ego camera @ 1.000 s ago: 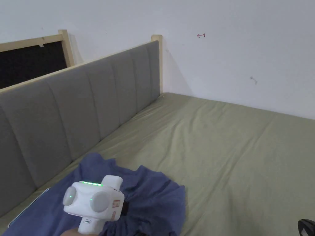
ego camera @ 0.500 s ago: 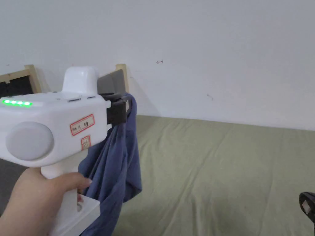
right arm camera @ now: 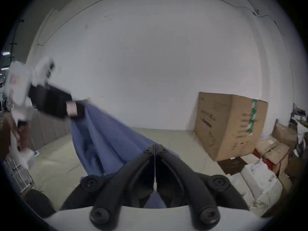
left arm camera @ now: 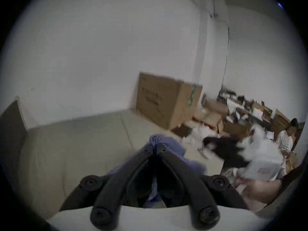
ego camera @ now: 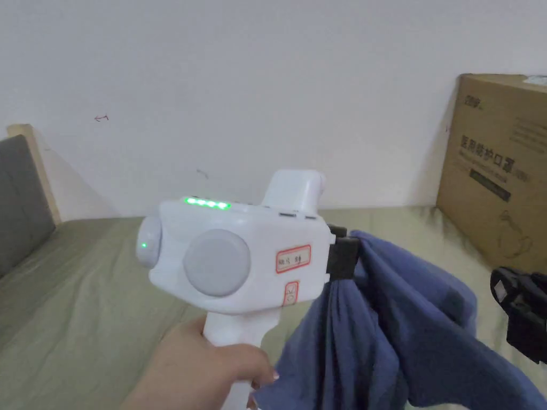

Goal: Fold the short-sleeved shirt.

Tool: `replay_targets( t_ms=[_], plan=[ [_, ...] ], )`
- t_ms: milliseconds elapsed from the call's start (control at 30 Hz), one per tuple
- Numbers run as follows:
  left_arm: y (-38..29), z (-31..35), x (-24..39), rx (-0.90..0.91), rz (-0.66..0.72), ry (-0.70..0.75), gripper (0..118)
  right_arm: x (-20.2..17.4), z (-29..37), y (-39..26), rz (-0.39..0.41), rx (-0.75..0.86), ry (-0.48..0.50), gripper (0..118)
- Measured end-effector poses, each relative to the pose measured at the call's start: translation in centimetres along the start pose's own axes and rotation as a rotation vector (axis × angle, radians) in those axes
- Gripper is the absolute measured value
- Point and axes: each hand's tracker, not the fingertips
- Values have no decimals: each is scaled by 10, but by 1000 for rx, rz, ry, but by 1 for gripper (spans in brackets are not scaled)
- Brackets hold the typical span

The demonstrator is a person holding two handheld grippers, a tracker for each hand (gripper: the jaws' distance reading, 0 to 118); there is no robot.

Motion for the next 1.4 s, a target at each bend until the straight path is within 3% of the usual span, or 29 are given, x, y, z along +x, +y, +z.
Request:
replay_targets(
  t_ms=[133, 200, 267, 367, 400, 467, 500, 600, 700, 867, 1000, 1033, 1067, 1133, 1167, 1200, 1300, 1400],
  plan=[
    [-62, -104, -12, -365, 76, 37, 1, 22, -8, -29, -63, -100, -43, 0],
    [-105, -143, -26, -556, 184, 15, 1, 30, -15, -47, -90, -164, -60, 0],
    [-140, -164, -34, -651, 252, 26, 1, 34, -19, -59, -119, -202, -55, 0],
    [-166, -165, -47, -647, 341, 35, 7, 39, -23, -71, -145, -226, -47, 0],
    [-167, -157, -54, -632, 380, 12, 28, 40, -24, -73, -151, -233, -48, 0],
    [-163, -143, -63, -563, 455, -59, 104, 41, -26, -72, -165, -239, -45, 0],
    [-161, -134, -67, -532, 486, -74, 117, 41, -27, -71, -174, -240, -43, 0],
    [-138, -87, -80, -353, 531, -111, 114, 39, -27, -63, -196, -216, -36, 0],
    [-119, -28, -83, -123, 510, -38, 114, 33, -23, -51, -193, -168, -41, 0],
    [-120, 63, -56, 285, 275, 362, 114, 17, -13, -40, -159, -28, -62, 0],
    [-147, 102, -44, 481, 263, 602, 113, 1, -9, -39, -141, 73, -109, 0],
    [-152, 108, -43, 491, 288, 620, 108, -2, -8, -40, -136, 90, -123, 0],
    [-157, 112, -45, 509, 305, 625, 96, -5, -8, -40, -137, 97, -129, 0],
    [-162, 116, -47, 509, 329, 617, 25, -9, -9, -41, -142, 103, -136, 0],
    [-164, 115, -49, 482, 344, 648, 2, -10, -9, -41, -146, 102, -138, 0],
    [-167, 116, -50, 463, 350, 699, 2, -10, -10, -40, -154, 95, -133, 0],
    [-168, 119, -57, 469, 373, 580, 2, -11, -13, -41, -161, 70, -116, 0],
    [-156, 108, -64, 365, 292, 614, 1, -11, -13, -43, -152, 60, -107, 0]
  ],
)
